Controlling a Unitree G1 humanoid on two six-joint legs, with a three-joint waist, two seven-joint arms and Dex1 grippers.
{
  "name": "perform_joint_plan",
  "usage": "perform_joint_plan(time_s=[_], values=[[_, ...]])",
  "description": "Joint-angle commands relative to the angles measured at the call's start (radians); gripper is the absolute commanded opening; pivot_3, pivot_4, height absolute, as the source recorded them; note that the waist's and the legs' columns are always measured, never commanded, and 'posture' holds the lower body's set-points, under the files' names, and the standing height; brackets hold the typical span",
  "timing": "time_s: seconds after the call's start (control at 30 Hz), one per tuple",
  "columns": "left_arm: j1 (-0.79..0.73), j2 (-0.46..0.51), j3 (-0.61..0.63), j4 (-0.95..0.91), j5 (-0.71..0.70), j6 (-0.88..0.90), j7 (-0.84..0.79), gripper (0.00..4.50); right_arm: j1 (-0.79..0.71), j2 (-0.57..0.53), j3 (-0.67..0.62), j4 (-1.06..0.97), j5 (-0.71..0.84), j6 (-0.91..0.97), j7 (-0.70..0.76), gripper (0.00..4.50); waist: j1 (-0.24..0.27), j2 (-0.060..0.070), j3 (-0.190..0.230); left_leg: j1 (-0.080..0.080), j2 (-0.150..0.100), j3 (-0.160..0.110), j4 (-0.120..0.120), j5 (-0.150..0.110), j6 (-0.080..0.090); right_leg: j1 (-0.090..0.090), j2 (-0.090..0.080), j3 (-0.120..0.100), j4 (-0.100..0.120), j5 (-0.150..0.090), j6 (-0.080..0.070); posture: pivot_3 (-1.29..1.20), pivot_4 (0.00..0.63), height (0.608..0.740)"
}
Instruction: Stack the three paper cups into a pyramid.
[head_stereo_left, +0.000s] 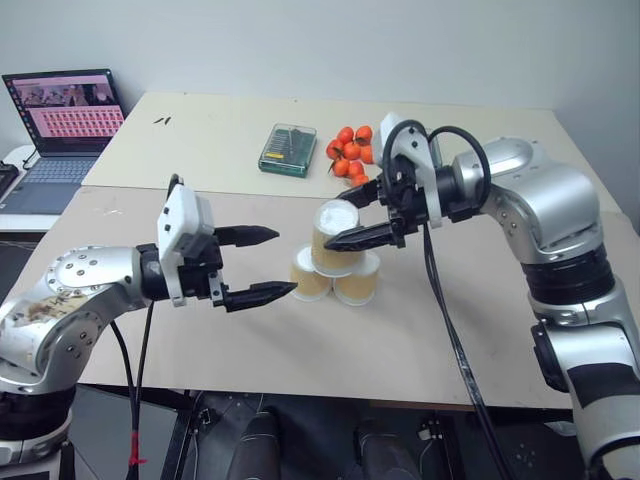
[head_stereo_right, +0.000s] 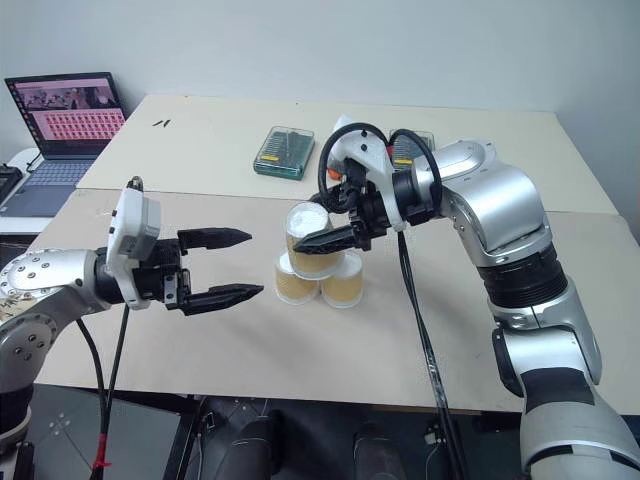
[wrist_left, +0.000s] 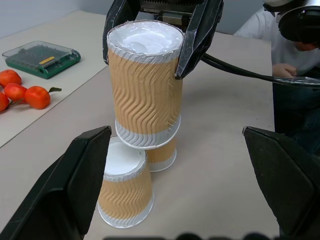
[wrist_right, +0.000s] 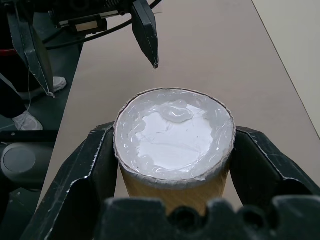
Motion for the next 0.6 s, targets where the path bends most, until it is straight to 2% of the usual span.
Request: perform_joint_plan(time_s=[0.03, 0.6], values=[[-0.025, 0.000, -0.002, -0.010, 0.003, -0.022, -0.004, 4.50, 0.002, 0.011, -0.005, -0.014, -0.009, -0.048, -0.010, 3.45, 0.000, 0.000, 0.000, 0.000, 0.000, 0.000, 0.000, 0.000, 0.000, 0.000, 0.000, 0.000, 0.000, 0.000, 0.000, 0.00, 0.150, 0.732], [-0.044, 0.006, 0.006, -0.024, -0.014, 0.004, 0.025, 4.50, 0.021, 0.029, 0.026, 0.094, -0.074, -0.184, 0.012, 3.45, 0.000, 0.000, 0.000, 0.000, 0.000, 0.000, 0.000, 0.000, 0.000, 0.000, 0.000, 0.000, 0.000, 0.000, 0.000, 0.00, 0.150, 0.732]])
